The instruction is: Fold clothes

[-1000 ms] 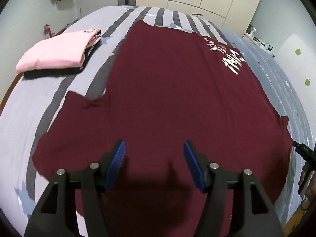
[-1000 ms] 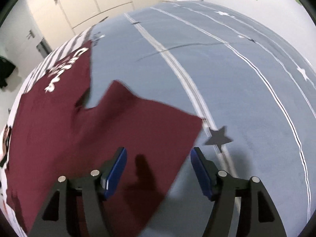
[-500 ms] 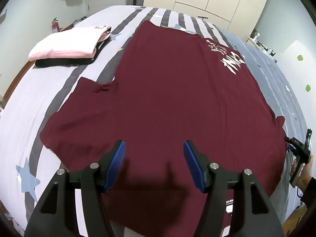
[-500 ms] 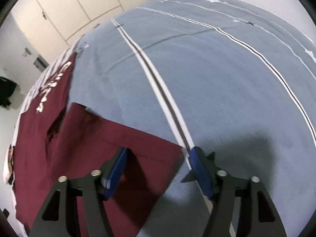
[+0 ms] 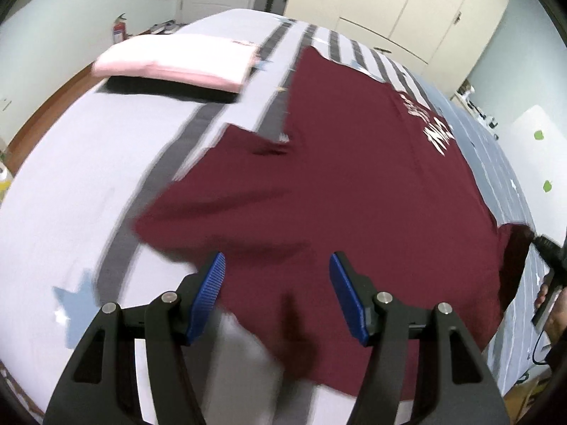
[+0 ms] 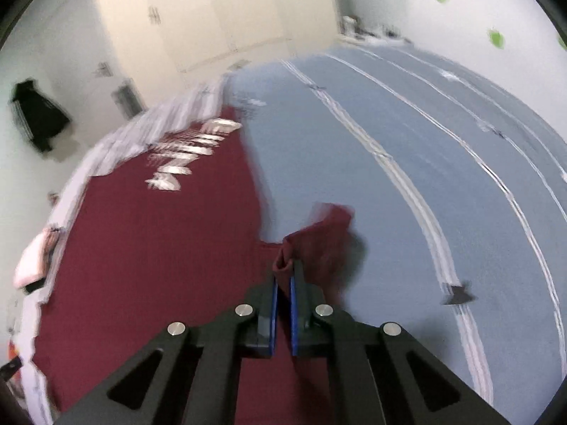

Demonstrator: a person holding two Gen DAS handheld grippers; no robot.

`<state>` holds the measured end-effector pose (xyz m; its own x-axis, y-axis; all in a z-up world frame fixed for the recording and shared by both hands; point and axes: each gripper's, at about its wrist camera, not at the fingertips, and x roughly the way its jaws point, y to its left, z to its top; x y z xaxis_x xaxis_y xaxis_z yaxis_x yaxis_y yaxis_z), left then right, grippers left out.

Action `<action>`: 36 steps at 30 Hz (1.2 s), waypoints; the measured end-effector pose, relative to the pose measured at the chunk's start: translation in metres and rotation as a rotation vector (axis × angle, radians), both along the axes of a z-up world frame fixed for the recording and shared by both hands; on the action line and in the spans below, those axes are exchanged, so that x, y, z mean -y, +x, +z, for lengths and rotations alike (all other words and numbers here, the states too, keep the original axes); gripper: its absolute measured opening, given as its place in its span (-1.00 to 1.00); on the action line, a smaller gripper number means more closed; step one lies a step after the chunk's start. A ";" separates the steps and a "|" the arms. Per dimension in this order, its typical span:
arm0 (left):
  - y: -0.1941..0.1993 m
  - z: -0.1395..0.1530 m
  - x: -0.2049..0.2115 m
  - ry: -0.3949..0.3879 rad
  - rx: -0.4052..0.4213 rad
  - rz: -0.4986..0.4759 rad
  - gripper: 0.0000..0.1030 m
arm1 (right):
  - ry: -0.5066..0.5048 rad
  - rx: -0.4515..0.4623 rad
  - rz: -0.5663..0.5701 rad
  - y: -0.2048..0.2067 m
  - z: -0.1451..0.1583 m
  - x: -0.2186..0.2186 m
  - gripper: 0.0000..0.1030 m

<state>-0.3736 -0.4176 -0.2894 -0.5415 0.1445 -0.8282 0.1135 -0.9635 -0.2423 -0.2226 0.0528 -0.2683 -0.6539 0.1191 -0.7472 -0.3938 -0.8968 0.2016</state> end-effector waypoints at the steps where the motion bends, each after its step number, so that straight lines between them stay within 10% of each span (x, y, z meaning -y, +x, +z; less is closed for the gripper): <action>1: 0.004 0.001 0.015 0.005 0.000 0.009 0.14 | -0.001 -0.019 0.038 -0.009 0.010 0.027 -0.91; 12: 0.050 0.016 0.181 0.040 0.002 0.109 0.14 | -0.164 -0.060 0.467 -0.090 0.051 0.370 -0.90; 19: 0.059 0.005 0.229 0.063 0.012 0.162 0.14 | -0.243 0.138 0.666 -0.105 -0.023 0.532 -0.79; 26: 0.040 -0.011 0.210 0.119 0.019 0.114 0.14 | -0.313 0.090 0.686 -0.064 -0.034 0.515 -0.11; 36: -0.014 -0.032 0.125 0.202 0.050 -0.024 0.14 | -0.205 0.189 0.429 0.017 -0.050 0.370 -0.09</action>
<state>-0.3876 -0.5425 -0.3218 -0.4946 0.3227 -0.8070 0.1079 -0.8986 -0.4254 -0.2054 -0.3175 -0.3187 -0.4633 -0.2920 -0.8367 -0.0455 -0.9351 0.3515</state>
